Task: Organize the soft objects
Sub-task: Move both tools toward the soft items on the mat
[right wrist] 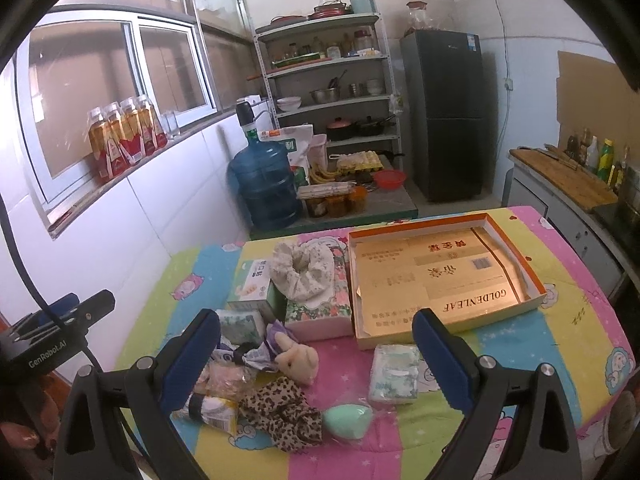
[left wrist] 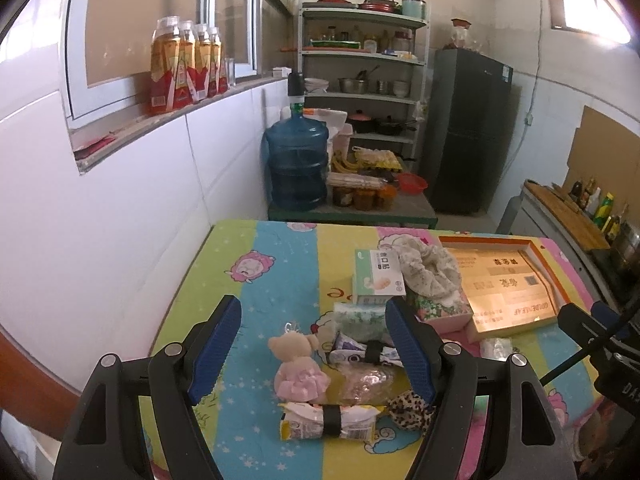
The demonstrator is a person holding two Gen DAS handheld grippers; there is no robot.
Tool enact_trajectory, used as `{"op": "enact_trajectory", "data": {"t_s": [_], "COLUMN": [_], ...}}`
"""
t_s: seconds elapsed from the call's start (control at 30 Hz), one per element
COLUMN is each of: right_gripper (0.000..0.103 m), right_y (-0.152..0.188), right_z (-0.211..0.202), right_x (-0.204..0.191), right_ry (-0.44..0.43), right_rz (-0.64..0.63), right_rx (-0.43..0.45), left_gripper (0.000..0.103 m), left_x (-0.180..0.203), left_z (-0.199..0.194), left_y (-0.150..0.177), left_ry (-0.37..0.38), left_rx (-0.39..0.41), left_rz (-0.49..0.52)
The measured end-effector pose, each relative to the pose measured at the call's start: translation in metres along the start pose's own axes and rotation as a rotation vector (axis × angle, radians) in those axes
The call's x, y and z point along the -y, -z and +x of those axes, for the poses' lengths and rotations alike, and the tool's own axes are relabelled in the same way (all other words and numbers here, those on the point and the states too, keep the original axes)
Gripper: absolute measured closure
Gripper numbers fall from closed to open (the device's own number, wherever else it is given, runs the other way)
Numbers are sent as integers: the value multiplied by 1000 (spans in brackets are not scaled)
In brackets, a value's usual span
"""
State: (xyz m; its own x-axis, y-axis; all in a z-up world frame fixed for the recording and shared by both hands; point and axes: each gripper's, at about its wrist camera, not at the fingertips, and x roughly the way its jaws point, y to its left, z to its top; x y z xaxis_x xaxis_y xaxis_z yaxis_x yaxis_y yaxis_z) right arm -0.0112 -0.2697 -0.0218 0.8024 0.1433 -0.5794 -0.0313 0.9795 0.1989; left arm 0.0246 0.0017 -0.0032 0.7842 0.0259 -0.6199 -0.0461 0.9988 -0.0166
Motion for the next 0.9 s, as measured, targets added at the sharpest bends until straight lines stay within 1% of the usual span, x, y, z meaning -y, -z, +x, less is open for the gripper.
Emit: {"op": "enact_trajectory", "data": {"t_s": [0.13,0.33,0.47,0.73,0.9], "right_gripper": [5,5,5,5,5], "right_y": [0,3,7,7,10], "right_z": [-1,-1,-1,-3,-2], "right_x": [0,4,6,6,9], "right_ry": [4,16,10,1,8], "right_rz": [-5,-6,-5,-10,-10], "right_rx": [3,-19,-32,-26,-32], "left_gripper": [27,27,27,27,27], "left_x": [0,3,2,3,-4], "left_z": [-1,4,4,2,3], "left_y": [-1,5,9,10,13], "left_ry": [-1,8,8,0,4], "left_rx": [10,-16,-26,-21,-34], "left_rz": [0,-7,-20,-19,-49]}}
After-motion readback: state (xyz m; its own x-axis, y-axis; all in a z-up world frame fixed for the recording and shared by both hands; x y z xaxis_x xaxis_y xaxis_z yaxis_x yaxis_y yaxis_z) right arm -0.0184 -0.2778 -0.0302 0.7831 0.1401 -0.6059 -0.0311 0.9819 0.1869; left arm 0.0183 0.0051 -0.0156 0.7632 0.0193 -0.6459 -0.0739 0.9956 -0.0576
